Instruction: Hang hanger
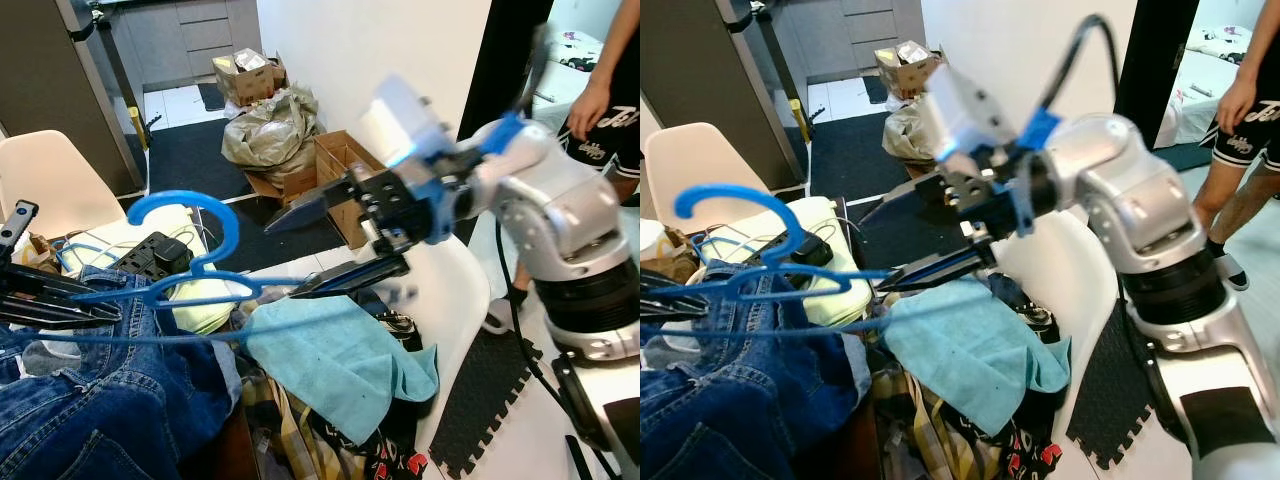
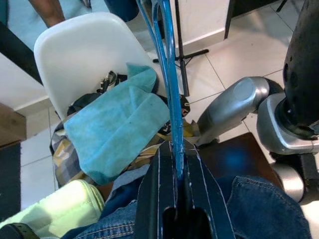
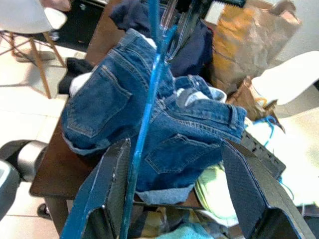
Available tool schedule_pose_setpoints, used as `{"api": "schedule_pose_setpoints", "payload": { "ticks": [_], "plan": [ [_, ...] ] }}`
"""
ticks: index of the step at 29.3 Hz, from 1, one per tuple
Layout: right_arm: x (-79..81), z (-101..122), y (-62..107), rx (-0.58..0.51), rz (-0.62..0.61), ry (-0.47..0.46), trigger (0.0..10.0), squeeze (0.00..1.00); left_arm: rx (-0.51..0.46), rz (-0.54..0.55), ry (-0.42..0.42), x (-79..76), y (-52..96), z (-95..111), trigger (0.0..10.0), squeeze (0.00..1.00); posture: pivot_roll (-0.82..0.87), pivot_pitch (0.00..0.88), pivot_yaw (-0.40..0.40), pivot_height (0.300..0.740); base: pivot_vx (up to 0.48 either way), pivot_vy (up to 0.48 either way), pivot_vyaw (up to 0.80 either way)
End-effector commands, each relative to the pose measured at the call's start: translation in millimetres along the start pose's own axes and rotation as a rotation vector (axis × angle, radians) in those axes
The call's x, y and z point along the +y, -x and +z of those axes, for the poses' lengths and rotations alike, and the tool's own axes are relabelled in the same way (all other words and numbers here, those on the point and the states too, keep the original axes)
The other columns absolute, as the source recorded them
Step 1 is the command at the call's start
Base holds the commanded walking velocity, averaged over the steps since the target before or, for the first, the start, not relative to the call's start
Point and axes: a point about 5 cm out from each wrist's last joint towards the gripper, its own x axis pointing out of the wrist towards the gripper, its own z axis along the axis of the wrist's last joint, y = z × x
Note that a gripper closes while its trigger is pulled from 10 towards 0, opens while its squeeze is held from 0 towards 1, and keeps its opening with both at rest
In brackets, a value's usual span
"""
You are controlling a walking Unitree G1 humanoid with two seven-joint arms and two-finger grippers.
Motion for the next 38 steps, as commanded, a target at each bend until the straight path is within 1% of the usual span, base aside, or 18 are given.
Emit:
{"api": "schedule_pose_setpoints", "payload": {
  "ticks": [1, 3, 4, 5, 6, 11, 14, 15, 17, 23, 25, 26, 27, 28, 30, 38],
  "plan": [
    [3.2, -2, -9.6, 0.022, 0.013, -0.008, 10.0, 0.0, 0.004, 0.008, -0.013, 1.5, -2.1, -3, 10.0, 0.0, -0.01, 0.0, 0.034, 0.74, 0.0, 0.0, 0.0],
    [4.0, -2, -20.5, 0.028, 0.008, -0.047, 10.0, 0.0, 0.05, 0.041, -0.025, 6.4, -3.5, -9, 10.0, 0.0, -0.02, 0.0, 0.036, 0.74, 0.0, 0.0, 0.0],
    [4.0, -2, -20.5, 0.028, 0.008, -0.047, 10.0, 0.0, 0.05, 0.041, -0.025, 6.4, -3.5, -9, 10.0, 0.0, -0.02, 0.0, 0.036, 0.74, 0.0, 0.0, 0.0],
    [1.2, -4, -30.1, 0.037, -0.015, -0.084, 10.0, 0.0, 0.077, 0.075, -0.039, 11.3, -4.8, -12, 10.0, 0.0, -0.02, 0.001, 0.036, 0.74, 0.0, 0.0, 0.0],
    [-0.3, -4, -32.6, 0.042, -0.027, -0.097, 10.0, 0.0, 0.081, 0.084, -0.044, 12.7, -5.2, -13, 10.0, 0.0, -0.02, 0.001, 0.036, 0.74, 0.0, 0.0, 0.0],
    [-2.1, -7, -35.6, 0.055, -0.051, -0.116, 10.0, 0.0, 0.089, 0.097, -0.047, 14.2, -5.4, -14, 10.0, 0.0, -0.02, 0.0, 0.038, 0.74, 0.0, 0.0, 0.0],
    [1.0, -10, -43.4, 0.052, -0.052, -0.142, 10.0, 0.0, 0.098, 0.114, -0.055, 16.2, -5.8, -16, 10.0, 0.0, -0.02, 0.005, 0.04, 0.74, 0.0, 0.0, 0.0],
    [1.0, -10, -43.4, 0.052, -0.052, -0.142, 10.0, 0.0, 0.098, 0.114, -0.055, 16.2, -5.8, -16, 10.0, 0.0, -0.02, 0.005, 0.04, 0.74, 0.0, 0.0, 0.0],
    [2.1, -10, -51.6, 0.037, -0.059, -0.17, 10.0, 0.0, 0.091, 0.125, -0.066, 18.8, -7.3, -16, 10.0, 0.0, -0.02, 0.005, 0.039, 0.74, 0.0, 0.0, 0.0],
    [-1.2, -11, -59.2, 0.018, -0.096, -0.209, 10.0, 0.0, 0.084, 0.128, -0.079, 21.1, -8.4, -15, 10.0, 0.0, -0.02, 0.007, 0.039, 0.74, 0.0, 0.0, 0.0],
    [-1.2, -11, -59.2, 0.018, -0.096, -0.209, 10.0, 0.0, 0.084, 0.128, -0.079, 21.1, -8.4, -15, 10.0, 0.0, -0.02, 0.007, 0.039, 0.74, 0.0, 0.0, 0.0],
    [-1.4, -12, -61.2, 0.016, -0.101, -0.219, 9.1, 0.0, 0.082, 0.129, -0.082, 21.4, -8.4, -14, 10.0, 0.0, -0.02, 0.007, 0.039, 0.74, 0.0, 0.0, 0.0],
    [-1.4, -12, -61.2, 0.016, -0.101, -0.219, 9.1, 0.0, 0.082, 0.129, -0.082, 21.4, -8.4, -14, 10.0, 0.0, -0.02, 0.007, 0.039, 0.74, 0.0, 0.0, 0.0],
    [-1.9, -13, -62.8, 0.012, -0.107, -0.23, 0.0, 0.0, 0.08, 0.131, -0.084, 21.5, -8.2, -14, 10.0, 0.0, -0.02, 0.008, 0.039, 0.74, 0.0, 0.0, 0.0],
    [-3.3, -16, -64.1, 0.012, -0.122, -0.244, 0.0, 0.0, 0.079, 0.134, -0.088, 21.9, -7.3, -12, 10.0, 0.0, -0.02, 0.009, 0.04, 0.74, 0.0, 0.0, 0.0],
    [-4.3, -20, -62.2, 0.03, -0.152, -0.254, 0.0, 0.0, 0.069, 0.161, -0.106, 24.5, -2.8, -8, 10.0, 0.0, -0.02, 0.01, 0.04, 0.74, 0.0, 0.0, 0.0]
  ]
}}
